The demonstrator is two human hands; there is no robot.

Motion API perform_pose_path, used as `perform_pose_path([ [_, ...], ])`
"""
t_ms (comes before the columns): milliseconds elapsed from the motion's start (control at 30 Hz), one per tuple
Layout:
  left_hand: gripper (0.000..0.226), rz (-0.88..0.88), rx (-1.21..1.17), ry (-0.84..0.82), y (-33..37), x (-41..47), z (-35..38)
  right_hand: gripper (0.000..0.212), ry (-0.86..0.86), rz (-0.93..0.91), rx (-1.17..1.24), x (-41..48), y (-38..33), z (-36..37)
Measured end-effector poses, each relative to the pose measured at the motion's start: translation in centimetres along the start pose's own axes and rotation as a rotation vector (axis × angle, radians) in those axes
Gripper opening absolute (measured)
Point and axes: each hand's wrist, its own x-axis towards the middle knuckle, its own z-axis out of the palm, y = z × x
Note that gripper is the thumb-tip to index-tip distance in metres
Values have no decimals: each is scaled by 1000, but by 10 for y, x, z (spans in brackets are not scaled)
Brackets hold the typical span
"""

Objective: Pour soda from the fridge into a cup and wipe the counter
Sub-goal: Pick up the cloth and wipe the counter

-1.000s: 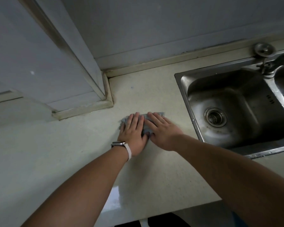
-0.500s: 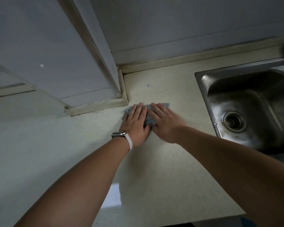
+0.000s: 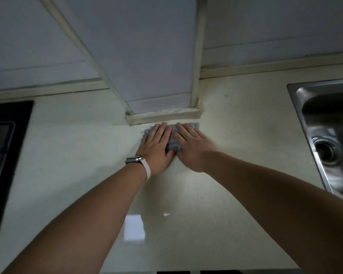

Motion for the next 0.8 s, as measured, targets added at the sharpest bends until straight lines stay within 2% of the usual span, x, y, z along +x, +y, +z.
perform_pose_path([
  [367,73,-57,1,17,-100,-34,-14,64,7,-61,-53,49,-92,15],
  [800,69,-94,19,40,-92,-103,10,62,-35,-50,-33,0,-134,37],
])
